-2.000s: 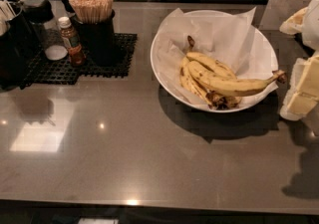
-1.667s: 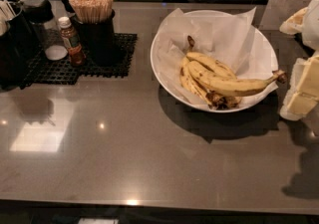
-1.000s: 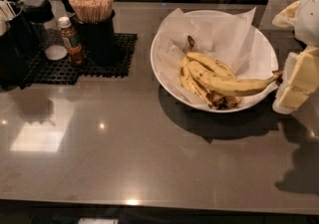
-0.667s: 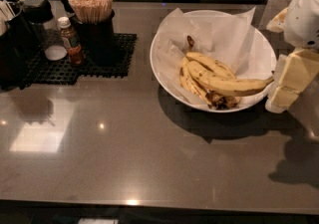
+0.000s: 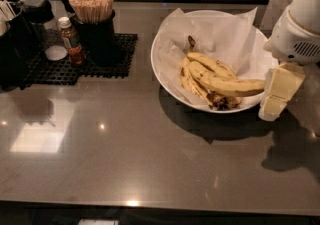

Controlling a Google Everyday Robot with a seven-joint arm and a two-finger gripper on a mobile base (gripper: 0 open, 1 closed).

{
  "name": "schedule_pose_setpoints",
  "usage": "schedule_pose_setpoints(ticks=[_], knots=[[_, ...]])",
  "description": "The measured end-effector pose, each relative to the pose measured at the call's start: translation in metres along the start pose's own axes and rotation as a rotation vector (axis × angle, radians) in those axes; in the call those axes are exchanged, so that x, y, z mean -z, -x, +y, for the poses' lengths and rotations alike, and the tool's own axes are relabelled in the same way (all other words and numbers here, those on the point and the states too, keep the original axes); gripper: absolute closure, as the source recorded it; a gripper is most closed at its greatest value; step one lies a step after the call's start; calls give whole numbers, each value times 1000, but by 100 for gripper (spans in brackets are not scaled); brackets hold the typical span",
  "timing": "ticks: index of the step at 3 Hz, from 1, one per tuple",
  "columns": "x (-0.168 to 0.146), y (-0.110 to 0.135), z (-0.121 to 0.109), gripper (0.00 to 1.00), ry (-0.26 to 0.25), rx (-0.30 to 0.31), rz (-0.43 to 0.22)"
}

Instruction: Pick banana from white bowl

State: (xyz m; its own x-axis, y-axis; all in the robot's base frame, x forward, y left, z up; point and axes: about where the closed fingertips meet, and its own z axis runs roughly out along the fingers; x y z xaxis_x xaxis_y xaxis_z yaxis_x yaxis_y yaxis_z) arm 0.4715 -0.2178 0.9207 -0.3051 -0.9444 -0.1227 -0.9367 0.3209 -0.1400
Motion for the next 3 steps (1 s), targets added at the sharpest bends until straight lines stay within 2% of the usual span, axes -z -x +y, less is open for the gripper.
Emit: schedule_pose_setpoints(ticks=[2,3], knots=[[-19,17,6,0,51,24,13],[-18,33,12,0,58,65,4]])
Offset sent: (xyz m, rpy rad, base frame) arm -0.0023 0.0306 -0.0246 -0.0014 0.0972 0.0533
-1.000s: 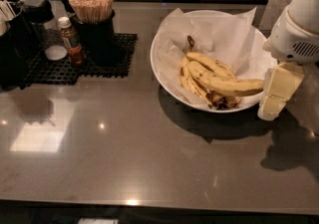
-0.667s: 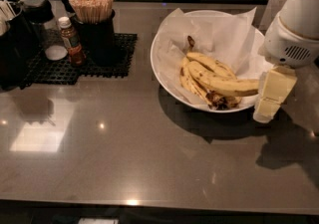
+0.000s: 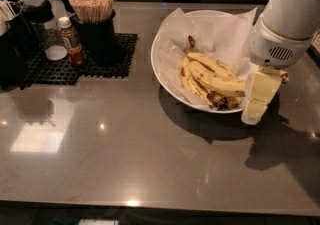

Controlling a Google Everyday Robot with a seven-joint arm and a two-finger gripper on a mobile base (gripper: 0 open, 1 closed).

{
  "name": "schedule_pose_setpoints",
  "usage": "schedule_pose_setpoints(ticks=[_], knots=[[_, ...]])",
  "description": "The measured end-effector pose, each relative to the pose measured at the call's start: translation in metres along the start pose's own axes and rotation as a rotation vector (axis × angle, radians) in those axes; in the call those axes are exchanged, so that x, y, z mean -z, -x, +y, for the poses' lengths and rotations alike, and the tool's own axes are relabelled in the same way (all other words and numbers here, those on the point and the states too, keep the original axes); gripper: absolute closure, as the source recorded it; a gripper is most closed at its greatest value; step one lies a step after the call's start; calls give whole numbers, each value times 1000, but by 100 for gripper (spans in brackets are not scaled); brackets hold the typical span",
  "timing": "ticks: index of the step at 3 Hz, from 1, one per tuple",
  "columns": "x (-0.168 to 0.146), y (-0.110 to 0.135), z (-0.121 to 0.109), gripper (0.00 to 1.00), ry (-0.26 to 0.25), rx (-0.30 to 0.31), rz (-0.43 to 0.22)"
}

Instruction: Pick banana from white bowl

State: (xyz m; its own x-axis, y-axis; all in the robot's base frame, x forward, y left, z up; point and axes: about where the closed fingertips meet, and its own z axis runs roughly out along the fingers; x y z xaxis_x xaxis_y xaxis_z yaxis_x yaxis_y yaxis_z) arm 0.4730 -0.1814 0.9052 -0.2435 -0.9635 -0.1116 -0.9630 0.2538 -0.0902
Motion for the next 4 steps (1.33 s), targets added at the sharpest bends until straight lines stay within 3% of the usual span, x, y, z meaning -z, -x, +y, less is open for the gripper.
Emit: schedule_pose_setpoints(ticks=[2,4], knots=[[-3,19,13,0,31,23,-15],[-19,14,24,0,87,-24,-4]])
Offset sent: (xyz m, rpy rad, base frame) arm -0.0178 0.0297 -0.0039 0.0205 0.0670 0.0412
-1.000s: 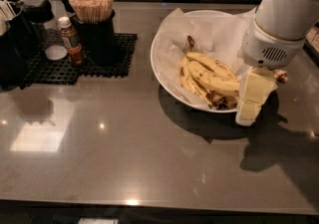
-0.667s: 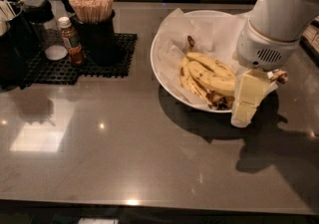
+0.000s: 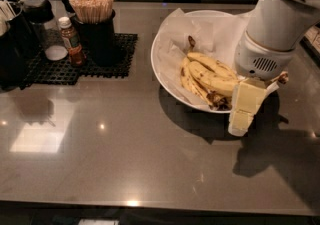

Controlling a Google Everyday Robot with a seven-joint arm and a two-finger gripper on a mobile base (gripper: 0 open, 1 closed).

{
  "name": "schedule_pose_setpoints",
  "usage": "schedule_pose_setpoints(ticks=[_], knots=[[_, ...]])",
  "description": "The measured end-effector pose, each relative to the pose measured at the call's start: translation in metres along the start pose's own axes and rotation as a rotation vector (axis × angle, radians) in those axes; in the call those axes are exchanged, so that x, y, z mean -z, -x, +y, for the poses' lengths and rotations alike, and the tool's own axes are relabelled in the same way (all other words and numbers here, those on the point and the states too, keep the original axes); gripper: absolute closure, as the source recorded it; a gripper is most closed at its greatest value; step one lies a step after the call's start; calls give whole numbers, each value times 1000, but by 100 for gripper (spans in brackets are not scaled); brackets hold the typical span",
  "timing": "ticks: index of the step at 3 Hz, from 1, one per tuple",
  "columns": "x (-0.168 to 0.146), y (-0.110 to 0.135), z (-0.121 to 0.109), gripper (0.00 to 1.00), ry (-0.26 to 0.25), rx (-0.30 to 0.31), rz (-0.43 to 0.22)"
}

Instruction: Pick banana from white bowl

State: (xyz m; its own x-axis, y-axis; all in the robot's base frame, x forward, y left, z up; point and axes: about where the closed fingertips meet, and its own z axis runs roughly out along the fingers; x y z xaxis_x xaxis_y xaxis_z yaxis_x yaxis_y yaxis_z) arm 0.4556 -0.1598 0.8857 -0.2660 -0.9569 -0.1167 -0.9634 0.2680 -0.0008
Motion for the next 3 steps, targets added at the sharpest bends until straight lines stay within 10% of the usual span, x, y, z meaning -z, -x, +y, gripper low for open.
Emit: schedule_pose_setpoints(ticks=[1,3], knots=[[-7,-2,3,0,19,-18,5],[-7,-2,3,42,19,-18,4]])
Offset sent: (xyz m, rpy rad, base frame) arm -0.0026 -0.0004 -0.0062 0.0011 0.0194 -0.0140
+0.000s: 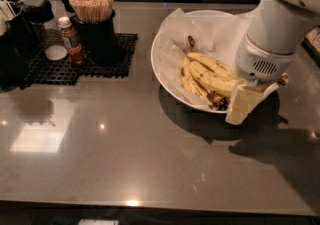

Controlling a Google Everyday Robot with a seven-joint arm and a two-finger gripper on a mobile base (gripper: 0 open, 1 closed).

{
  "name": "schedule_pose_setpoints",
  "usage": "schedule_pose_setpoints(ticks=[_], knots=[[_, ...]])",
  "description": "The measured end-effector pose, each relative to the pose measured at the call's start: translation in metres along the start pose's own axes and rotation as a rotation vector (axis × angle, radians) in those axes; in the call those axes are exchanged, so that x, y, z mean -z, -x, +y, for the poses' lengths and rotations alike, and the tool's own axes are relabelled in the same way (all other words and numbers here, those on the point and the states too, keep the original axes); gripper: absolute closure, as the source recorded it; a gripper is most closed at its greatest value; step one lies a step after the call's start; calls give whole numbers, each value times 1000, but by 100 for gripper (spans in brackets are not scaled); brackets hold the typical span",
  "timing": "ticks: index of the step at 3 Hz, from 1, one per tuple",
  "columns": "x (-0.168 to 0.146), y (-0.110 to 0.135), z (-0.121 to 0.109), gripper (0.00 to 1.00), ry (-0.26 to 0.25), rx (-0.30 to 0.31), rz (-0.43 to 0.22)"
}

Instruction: Pick banana from white bowl

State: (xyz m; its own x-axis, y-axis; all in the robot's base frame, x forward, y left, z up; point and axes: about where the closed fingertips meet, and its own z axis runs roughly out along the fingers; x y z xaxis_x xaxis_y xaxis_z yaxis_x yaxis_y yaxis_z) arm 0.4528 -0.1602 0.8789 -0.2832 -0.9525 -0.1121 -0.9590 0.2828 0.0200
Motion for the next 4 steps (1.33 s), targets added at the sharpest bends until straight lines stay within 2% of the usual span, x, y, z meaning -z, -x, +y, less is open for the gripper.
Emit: schedule_pose_setpoints(ticks=[1,2,3,4], knots=[[0,0,0,65,0,0,0],[16,2,-2,88,-55,-1,7],[39,5,-3,100,-120,5,24],[56,8,-4,100,-164,20,29]])
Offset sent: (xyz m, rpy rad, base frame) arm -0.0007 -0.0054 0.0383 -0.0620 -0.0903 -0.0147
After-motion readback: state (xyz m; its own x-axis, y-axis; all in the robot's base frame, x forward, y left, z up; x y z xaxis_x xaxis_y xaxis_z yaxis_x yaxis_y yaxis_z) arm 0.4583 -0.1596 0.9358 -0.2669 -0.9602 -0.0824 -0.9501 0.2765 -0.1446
